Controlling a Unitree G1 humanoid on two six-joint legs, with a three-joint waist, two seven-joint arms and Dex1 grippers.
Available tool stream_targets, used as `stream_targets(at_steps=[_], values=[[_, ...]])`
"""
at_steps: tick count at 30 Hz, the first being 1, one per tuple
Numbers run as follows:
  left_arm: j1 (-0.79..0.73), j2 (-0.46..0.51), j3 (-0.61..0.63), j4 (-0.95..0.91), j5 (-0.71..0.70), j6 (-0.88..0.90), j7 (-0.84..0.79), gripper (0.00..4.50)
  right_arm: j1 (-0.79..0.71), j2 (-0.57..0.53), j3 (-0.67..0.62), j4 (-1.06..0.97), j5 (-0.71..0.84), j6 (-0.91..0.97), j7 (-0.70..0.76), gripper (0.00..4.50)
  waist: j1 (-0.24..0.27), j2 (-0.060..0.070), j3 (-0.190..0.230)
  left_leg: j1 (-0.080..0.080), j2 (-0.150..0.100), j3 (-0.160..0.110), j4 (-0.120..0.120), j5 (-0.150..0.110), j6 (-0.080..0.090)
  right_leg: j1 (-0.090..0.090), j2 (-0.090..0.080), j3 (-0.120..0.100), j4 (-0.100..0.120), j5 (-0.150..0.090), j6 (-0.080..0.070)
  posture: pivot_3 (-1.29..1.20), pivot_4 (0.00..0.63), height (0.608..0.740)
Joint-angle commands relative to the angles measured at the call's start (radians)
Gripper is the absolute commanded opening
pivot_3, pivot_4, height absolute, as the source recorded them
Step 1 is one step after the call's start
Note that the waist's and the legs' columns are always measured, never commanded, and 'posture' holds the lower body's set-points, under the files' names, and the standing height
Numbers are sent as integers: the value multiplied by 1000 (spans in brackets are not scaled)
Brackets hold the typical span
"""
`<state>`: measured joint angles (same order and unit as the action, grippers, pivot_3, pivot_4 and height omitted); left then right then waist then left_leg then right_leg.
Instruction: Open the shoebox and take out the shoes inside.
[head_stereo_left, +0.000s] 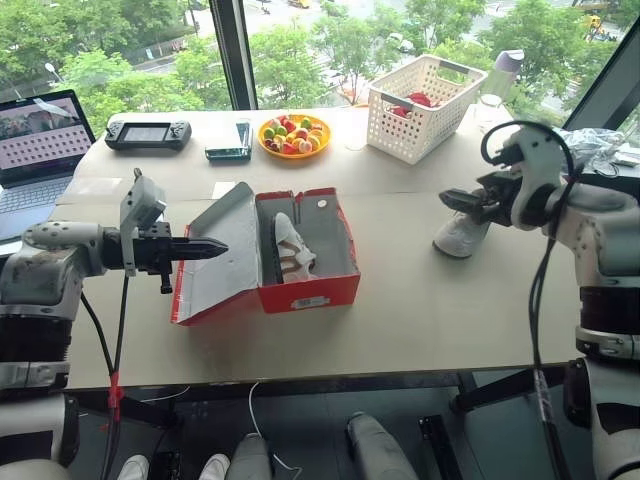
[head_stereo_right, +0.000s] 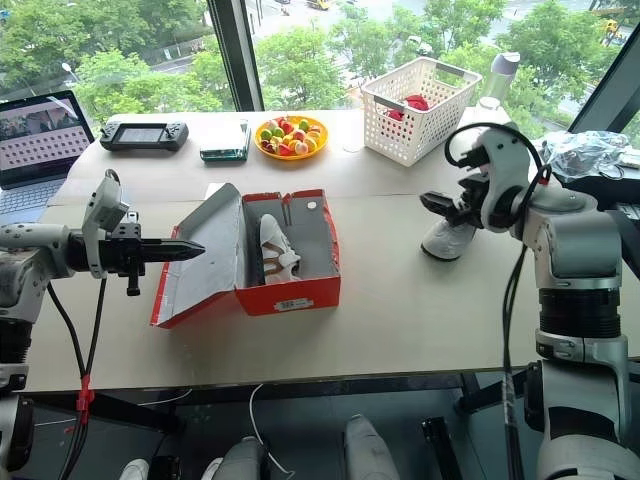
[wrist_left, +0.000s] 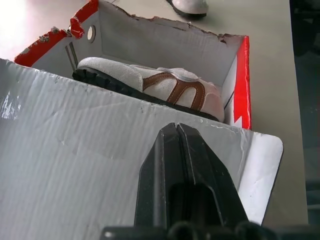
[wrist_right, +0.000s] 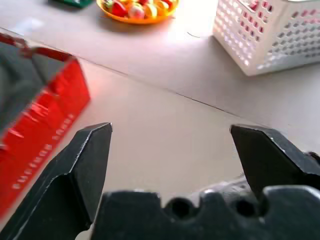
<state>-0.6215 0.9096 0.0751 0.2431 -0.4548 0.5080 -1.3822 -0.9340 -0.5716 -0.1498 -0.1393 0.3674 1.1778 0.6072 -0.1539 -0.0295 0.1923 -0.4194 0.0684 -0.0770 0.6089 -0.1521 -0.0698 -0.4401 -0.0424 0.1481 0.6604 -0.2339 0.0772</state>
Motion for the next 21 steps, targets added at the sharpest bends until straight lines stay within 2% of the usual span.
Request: stream_targets(at_steps=[1,4,7,12,21], values=[[-7,1,19,-8,-8,-4,5,0,-87,255,-26,-94,46,180,-180,4459,-3,0,0,1,0,0,0,0,0,0,0,0,1,1,-1,0,150,725],[-15,-6,9,-3,-6,-5,-1,0,-113,460,-57,-85,44,238,-283,4459,6,0,0,1,0,-1,-1,4,6,0,1,-1,3,2,-2,0,150,725],[-31,-13,-1,20,2,-15,-6,0,-96,550,-40,-49,31,240,-341,4459,27,0,0,-6,0,-2,1,6,8,-2,0,-3,2,3,-1,0,150,725],[-41,-24,-12,53,15,-34,-13,0,-70,550,34,55,11,175,-351,4459,43,0,0,-10,0,-2,1,6,8,-2,0,-5,-4,3,0,0,150,725],[-37,-37,-12,50,20,-36,-18,0,-20,507,196,303,-34,1,-267,4459,28,-1,0,-10,1,-3,-2,6,8,-3,0,-5,-3,3,-1,0,150,725]])
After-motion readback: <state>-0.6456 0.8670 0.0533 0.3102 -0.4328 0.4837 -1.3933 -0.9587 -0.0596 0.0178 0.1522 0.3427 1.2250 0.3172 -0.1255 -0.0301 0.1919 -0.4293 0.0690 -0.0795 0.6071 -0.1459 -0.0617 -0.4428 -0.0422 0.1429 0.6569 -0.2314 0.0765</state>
